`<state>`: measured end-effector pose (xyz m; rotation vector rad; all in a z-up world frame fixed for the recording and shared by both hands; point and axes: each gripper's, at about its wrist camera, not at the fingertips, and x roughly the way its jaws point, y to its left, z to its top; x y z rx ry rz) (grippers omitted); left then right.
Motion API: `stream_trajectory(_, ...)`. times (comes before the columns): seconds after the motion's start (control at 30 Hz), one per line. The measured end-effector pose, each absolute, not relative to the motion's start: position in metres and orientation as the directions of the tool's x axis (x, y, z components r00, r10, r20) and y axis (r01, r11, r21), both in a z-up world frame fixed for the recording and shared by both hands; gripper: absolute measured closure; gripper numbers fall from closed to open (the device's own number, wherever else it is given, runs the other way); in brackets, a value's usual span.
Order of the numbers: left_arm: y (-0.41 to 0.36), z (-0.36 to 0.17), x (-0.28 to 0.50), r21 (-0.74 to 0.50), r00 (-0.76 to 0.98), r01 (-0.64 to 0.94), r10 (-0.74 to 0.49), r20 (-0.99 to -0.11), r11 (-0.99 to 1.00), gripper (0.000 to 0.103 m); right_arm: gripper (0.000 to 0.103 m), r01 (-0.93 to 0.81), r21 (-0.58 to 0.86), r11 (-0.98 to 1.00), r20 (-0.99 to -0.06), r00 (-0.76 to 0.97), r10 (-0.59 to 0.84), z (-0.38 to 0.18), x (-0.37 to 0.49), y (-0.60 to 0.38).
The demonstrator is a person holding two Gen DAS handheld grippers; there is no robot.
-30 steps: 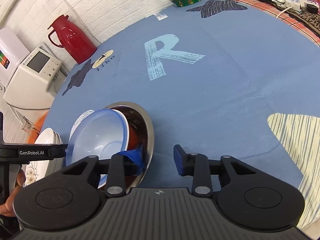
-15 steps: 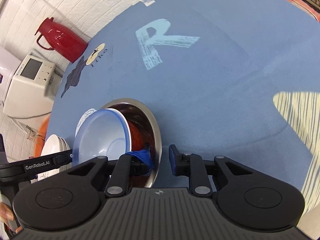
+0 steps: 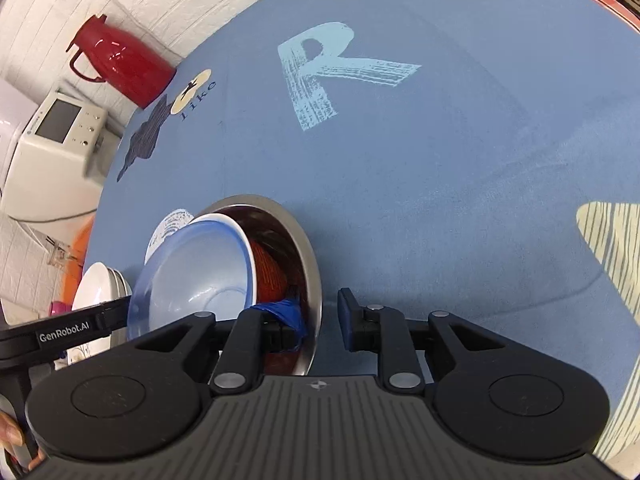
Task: Organize plates and bowls
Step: 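Lift the nested bowls with both tools and lower them onto the plate stack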
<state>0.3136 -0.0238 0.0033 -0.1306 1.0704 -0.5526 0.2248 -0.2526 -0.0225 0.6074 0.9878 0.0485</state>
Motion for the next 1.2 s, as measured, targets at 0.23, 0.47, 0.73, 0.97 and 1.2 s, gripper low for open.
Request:
stream_trajectory(0.23,-0.022,0.017,0.324,-0.392,0.368,0.305,-0.487,-0.792,0.868,0.103,0.102,0.303,0.534,0.789,-0.796,0.495,0.348,-0.012,0.232,-0.251)
stream_trajectory(0.47,-0.016,0.038,0.337,-0.391,0.382,0.293,-0.482,-0.789,0.873,0.103,0.102,0.312,0.546,0.778,-0.796,0.484,0.365,0.006,0.248,-0.246)
stream_trajectory(0.73,0.045,0.075,0.322,-0.392,0.486,0.236,-0.458,-0.744,0.889,0.103,0.102,0.167,0.522,0.836,-0.773,0.507,0.381,0.047,0.267,-0.192)
stream_trajectory(0.97,0.138,0.082,0.292,-0.377,0.574,0.087,-0.355,-0.738,0.922,0.103,0.102,-0.013,0.479,0.878,-0.782,0.448,0.433,0.057,0.29,-0.101)
stream_trajectory(1.2,0.196,0.049,0.276,-0.392,0.551,-0.035,-0.31,-0.775,0.919,0.103,0.102,-0.112,0.385,0.916,-0.844,0.36,0.398,0.041,0.306,-0.037)
